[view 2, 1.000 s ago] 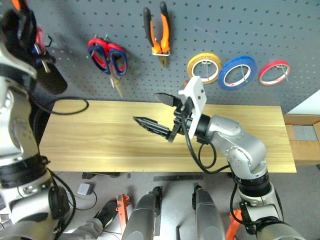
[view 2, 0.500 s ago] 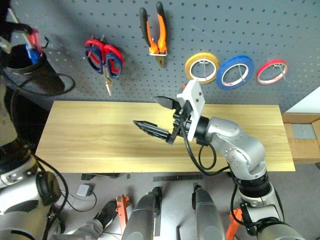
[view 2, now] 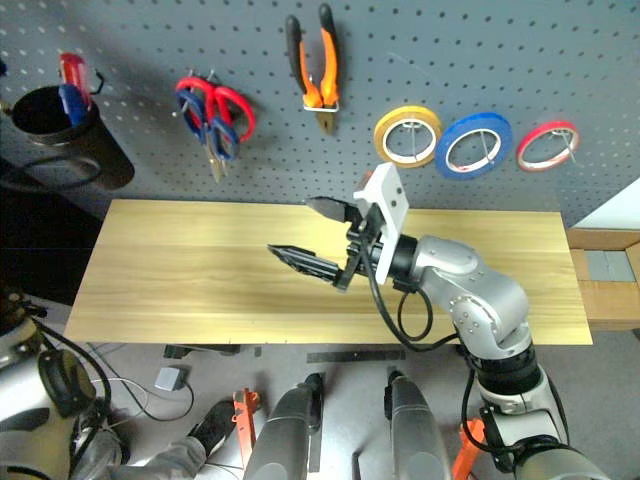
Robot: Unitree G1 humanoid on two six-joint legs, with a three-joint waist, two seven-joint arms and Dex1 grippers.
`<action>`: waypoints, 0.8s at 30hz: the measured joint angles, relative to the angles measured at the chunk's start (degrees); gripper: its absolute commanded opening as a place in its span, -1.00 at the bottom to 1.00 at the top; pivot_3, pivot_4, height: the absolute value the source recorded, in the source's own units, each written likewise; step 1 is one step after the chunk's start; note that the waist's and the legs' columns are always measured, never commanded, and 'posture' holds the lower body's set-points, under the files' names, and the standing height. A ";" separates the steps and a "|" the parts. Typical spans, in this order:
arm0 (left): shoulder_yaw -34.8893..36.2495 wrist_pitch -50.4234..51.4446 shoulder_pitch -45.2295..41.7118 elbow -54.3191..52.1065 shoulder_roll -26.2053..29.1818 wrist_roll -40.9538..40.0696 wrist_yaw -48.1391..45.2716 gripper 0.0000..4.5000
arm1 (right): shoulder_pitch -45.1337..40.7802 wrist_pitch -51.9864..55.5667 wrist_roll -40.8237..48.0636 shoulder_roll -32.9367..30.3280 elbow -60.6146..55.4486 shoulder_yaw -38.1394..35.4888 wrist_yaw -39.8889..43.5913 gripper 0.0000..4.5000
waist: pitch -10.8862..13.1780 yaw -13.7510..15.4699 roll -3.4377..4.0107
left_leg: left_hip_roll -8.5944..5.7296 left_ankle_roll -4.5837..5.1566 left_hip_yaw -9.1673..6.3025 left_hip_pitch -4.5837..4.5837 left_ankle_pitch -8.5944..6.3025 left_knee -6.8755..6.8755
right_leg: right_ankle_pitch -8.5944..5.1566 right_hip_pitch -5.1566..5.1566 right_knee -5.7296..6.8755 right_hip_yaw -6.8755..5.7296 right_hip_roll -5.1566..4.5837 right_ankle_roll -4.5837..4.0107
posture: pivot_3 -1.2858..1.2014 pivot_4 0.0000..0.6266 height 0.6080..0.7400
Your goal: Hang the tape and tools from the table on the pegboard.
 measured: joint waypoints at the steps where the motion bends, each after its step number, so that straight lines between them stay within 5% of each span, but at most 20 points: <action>1: -0.53 -1.63 -0.04 2.18 -0.71 0.00 -0.57 -0.70 | -0.01 0.00 0.00 0.00 0.00 0.01 0.00 1.00 | 0.00 0.03 0.00 | 0.00 -0.01 -0.01 0.00 0.00 0.00 | 0.00 0.00 0.00 -0.01 0.00 0.00 | 0.08 0.19 1.00; 11: -3.41 -8.42 1.06 9.85 -3.02 -0.02 -1.76 -0.70 | -0.01 0.37 0.01 -0.35 -0.20 0.06 -0.17 1.00 | -0.02 -0.24 -0.04 | 0.00 0.00 0.05 -0.02 0.00 -0.01 | 0.00 -0.01 -0.02 0.04 -0.03 -0.01 | 0.06 0.20 1.00; 12: -3.41 -8.29 1.95 9.53 -3.04 0.00 -1.62 -0.38 | 0.00 0.38 0.01 -0.45 -0.24 0.06 -0.17 1.00 | -0.02 -0.35 -0.04 | 0.01 0.00 0.05 -0.01 0.00 -0.01 | 0.00 -0.01 -0.02 0.05 -0.03 -0.01 | 0.07 0.20 1.00; 21: -1.05 -4.92 2.99 5.43 -3.81 -3.33 0.29 0.95 | -0.01 0.33 -0.02 -0.67 -0.23 0.53 -0.02 1.00 | -0.03 -0.16 -0.06 | 0.00 0.00 0.01 -0.02 0.00 0.03 | 0.01 0.00 0.02 0.01 -0.03 -0.01 | 0.07 0.20 1.00; 24: -0.95 -0.52 4.45 0.95 -3.73 -6.38 -1.34 0.98 | -0.05 0.30 -0.02 -0.95 -0.17 0.58 0.33 1.00 | -0.03 -0.15 -0.06 | 0.01 0.00 0.02 -0.02 0.00 0.03 | 0.01 0.00 0.02 0.02 -0.03 -0.01 | 0.08 0.18 1.00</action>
